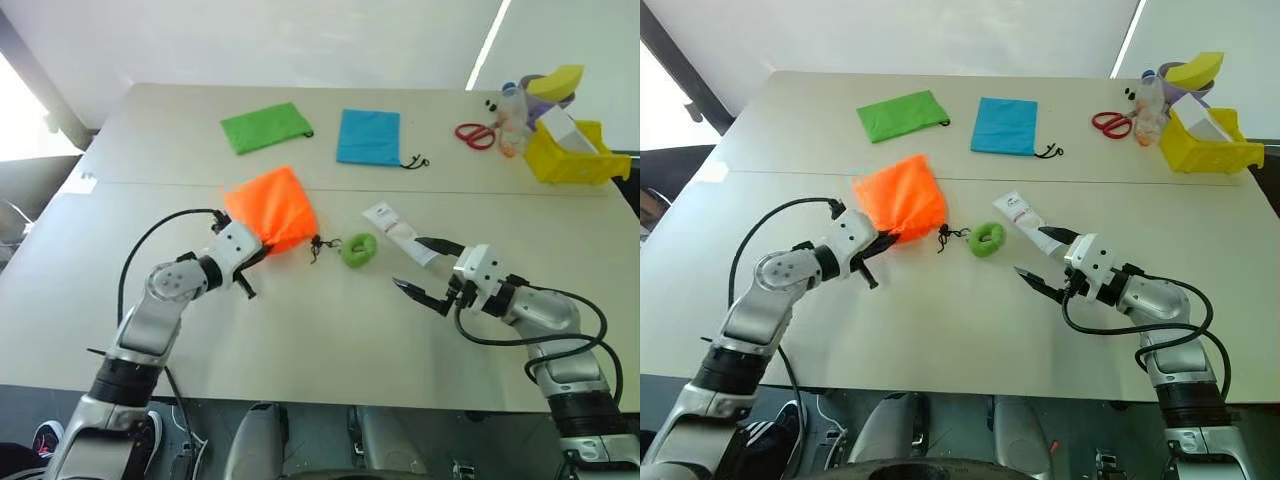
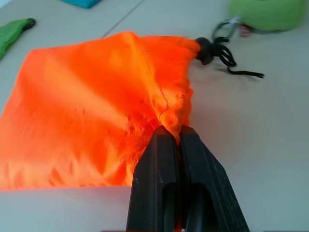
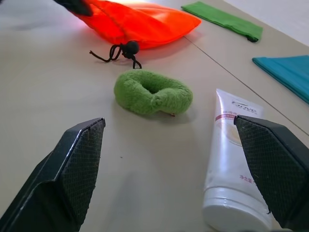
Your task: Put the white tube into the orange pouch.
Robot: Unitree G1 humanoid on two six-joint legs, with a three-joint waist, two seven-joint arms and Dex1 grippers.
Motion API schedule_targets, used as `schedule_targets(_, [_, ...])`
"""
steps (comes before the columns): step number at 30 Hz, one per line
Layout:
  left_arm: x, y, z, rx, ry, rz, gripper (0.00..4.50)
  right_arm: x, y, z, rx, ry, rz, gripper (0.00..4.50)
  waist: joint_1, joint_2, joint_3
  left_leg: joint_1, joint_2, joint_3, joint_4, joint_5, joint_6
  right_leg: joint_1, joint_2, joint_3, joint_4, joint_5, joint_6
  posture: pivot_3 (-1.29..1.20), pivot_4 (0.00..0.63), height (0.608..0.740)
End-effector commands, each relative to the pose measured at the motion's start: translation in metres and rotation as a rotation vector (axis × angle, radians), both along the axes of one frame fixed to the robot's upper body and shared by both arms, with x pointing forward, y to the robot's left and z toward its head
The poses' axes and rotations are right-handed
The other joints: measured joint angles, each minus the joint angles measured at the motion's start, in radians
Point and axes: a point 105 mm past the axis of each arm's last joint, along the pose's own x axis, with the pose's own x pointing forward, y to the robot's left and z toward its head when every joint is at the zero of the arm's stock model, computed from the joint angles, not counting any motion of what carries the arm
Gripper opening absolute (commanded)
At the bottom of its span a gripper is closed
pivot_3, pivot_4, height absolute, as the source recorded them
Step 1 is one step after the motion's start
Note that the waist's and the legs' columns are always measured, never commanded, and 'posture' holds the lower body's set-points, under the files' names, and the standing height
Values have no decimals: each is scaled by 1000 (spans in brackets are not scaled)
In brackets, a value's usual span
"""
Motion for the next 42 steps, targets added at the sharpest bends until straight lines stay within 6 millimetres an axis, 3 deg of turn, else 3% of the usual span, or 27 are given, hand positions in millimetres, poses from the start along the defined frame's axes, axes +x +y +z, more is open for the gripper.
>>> schedule_targets(1, [-12,-4,10,-15,8,-42,61,5,-7,12,-13,-56,-24,4500,1,0,0,0,0,0,0,0,0,0,0,0,0,0,0,0,150,740])
schedule_targets(4, [-18,-9,15,-44,24,-53,61,11,-13,13,-17,-54,-62,4500,1,0,0,0,0,0,0,0,0,0,0,0,0,0,0,0,150,740])
schedule_targets(8, [-10,-3,18,-28,-18,12,61,24,-16,8,15,65,-137,4500,1,0,0,0,0,0,0,0,0,0,0,0,0,0,0,0,150,740])
schedule_targets(15, [-3,-4,15,-38,-42,37,61,53,-30,21,60,231,-350,4500,1,0,0,0,0,-1,0,0,0,0,0,1,1,0,0,0,150,740])
schedule_targets(26, [-2,-3,11,-37,-49,46,61,35,-38,2,-41,473,-376,4500,-1,0,0,-2,-1,0,0,0,0,-1,-1,-1,-1,0,0,0,150,740])
schedule_targets(29, [-2,-4,11,-38,-49,43,0,39,-35,6,18,473,-398,3689,-1,0,0,-1,0,0,0,0,0,-1,1,-1,0,0,0,0,150,740])
schedule_targets(33, [-2,-4,11,-37,-51,38,0,36,-31,3,1,484,-391,1827,0,0,0,-1,0,0,0,0,0,-1,1,-1,0,0,0,0,150,740])
schedule_targets(42, [-2,-4,11,-35,-50,35,0,33,-30,5,-24,453,-366,1827,0,0,0,-1,0,0,0,0,0,-1,1,-1,0,0,0,0,150,740])
